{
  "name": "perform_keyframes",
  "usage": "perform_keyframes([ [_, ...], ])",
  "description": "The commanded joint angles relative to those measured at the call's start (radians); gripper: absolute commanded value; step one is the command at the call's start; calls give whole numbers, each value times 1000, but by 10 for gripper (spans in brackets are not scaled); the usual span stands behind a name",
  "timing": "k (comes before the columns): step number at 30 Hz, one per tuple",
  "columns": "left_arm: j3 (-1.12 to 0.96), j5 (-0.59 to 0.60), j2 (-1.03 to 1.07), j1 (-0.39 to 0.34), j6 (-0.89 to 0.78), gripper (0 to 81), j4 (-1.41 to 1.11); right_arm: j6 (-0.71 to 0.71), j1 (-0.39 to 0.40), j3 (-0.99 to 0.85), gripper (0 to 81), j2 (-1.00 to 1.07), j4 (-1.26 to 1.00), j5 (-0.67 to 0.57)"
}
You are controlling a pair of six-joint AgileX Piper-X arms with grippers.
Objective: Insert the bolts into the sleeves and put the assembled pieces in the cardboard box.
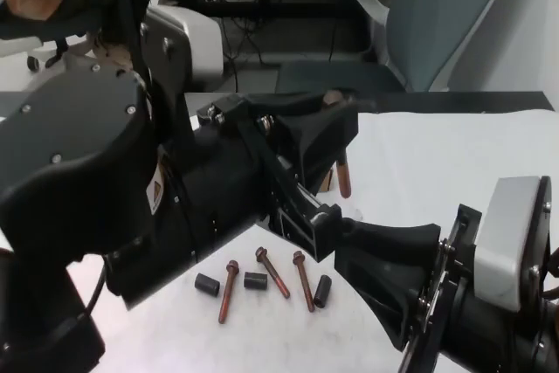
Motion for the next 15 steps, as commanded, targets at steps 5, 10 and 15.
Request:
perform_keyframes([
  [5,-6,2,-4,-1,-45,18,31,-42,3,-4,6,-1,-21,-3],
  [10,-6,48,-4,-1,-93,18,42,-42,3,-4,6,-1,-21,9],
  [15,-6,48,-4,-1,-98,18,42,-42,3,-4,6,-1,13,49],
])
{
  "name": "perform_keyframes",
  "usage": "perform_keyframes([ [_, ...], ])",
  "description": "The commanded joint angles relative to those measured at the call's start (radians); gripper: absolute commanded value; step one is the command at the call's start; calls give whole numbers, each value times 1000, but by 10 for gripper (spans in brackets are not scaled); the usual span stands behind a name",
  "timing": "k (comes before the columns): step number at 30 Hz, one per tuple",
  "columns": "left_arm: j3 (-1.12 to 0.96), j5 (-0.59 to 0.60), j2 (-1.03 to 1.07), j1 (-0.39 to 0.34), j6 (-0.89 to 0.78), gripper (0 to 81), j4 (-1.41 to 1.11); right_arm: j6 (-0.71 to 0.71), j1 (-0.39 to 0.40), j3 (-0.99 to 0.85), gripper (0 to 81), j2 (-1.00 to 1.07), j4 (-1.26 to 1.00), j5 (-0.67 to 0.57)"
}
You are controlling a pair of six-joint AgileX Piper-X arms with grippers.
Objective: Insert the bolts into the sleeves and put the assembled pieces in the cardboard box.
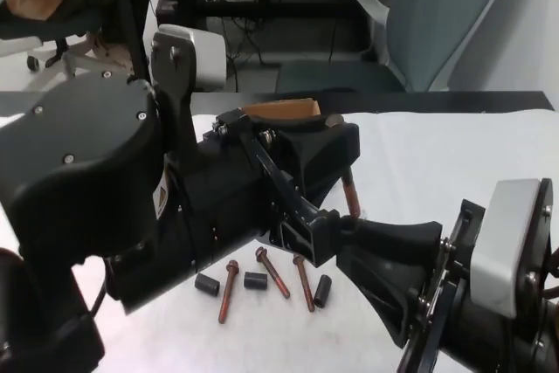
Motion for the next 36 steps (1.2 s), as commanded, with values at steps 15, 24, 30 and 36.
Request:
perform_keyframes([
  [15,-6,8,-28,-1,1,18,69,-7,3,-7,6,-1,59,-5],
  [24,-6,8,-28,-1,23,18,80,-7,3,-7,6,-1,14,-18],
  [30,-6,64,-28,-1,22,18,86,-7,3,-7,6,-1,-1,-1],
  [36,-6,191,-28,-1,22,154,197,-20,-9,-44,6,2,-25,11],
])
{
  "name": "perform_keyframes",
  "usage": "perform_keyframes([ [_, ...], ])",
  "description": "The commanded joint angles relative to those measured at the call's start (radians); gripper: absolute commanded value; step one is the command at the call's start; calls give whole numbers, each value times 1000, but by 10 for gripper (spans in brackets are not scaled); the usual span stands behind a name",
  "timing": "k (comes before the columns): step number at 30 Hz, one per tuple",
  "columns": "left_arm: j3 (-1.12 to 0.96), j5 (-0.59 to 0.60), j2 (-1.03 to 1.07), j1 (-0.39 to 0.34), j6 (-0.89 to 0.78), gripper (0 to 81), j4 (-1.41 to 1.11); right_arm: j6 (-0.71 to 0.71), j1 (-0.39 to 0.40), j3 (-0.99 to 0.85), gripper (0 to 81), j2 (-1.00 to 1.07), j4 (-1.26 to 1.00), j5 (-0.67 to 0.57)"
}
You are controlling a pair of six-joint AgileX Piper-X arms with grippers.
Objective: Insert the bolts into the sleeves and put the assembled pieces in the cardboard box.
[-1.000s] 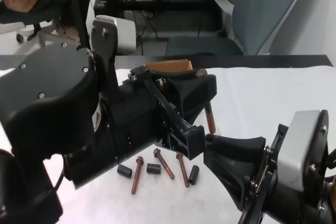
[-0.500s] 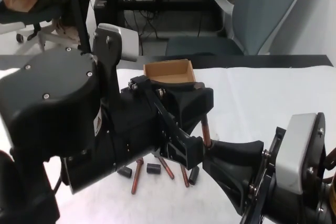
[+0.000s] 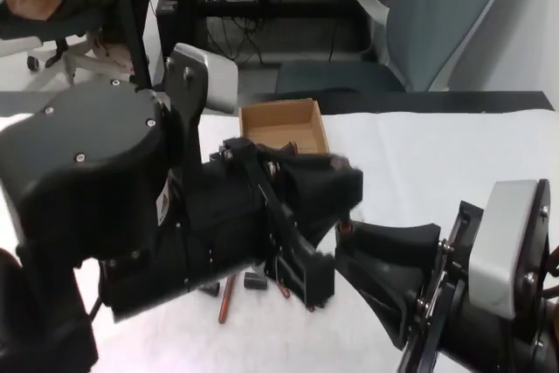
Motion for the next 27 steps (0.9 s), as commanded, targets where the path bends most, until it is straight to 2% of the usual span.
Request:
perform_keyframes([
  [1,-6,63,-15,-4,-1,269,91,-30,-22,-40,6,7,-34,22],
  [4,-9,63,-15,-2,14,700,99,-30,-63,-60,6,37,-7,17],
  [7,-31,56,-18,13,62,700,111,-41,-126,-100,6,91,67,10],
  [10,-70,60,-39,75,189,700,239,-84,-202,-161,6,159,102,-45],
  [13,-133,47,-67,164,482,700,468,-84,-265,-236,6,245,111,-51],
  [16,-187,-85,-53,259,853,700,697,-84,-319,-349,6,348,214,-73],
  [18,-193,-141,-18,326,1025,664,779,-84,-350,-448,6,434,308,-110],
  [22,-192,-99,107,421,1190,664,864,-98,-375,-653,6,656,462,-134],
  [27,-195,-178,284,440,1348,664,856,-126,-387,-903,6,885,533,-117],
])
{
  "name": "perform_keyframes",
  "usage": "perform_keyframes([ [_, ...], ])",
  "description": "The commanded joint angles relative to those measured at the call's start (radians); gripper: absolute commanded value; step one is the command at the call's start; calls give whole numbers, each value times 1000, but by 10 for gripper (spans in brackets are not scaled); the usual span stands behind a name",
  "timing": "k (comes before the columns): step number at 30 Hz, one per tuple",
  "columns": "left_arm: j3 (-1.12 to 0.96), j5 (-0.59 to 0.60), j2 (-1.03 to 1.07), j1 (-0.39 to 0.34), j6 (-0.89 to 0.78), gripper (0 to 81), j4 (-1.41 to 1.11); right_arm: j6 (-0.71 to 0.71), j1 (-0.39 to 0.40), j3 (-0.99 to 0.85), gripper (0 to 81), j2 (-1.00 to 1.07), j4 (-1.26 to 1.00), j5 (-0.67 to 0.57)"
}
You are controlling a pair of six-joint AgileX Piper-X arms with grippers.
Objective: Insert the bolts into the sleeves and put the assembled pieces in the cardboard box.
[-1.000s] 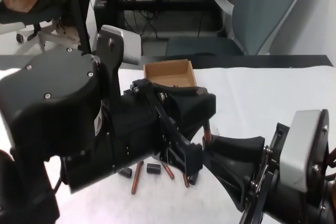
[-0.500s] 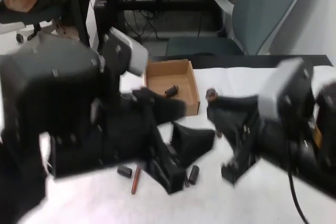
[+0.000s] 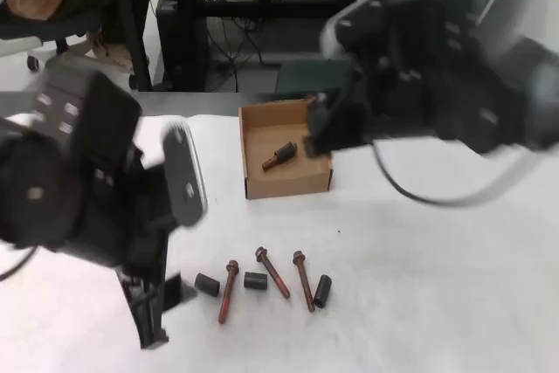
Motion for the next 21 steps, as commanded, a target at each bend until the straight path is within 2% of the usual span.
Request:
perform_keyframes([
  [1,-12,-28,95,6,117,661,-24,-7,-12,-157,6,124,43,13],
  [5,-27,-85,228,2,196,592,-39,42,-24,-300,6,276,100,79],
  [7,-35,-131,279,2,232,592,-40,42,-29,-344,6,338,100,85],
  [14,-80,-135,382,-17,273,592,-126,121,-45,-448,6,465,100,107],
  [18,-138,-198,431,-21,312,592,-137,121,-45,-478,6,521,100,107],
  [21,-177,-197,472,-21,321,592,-133,121,-50,-496,6,550,106,128],
])
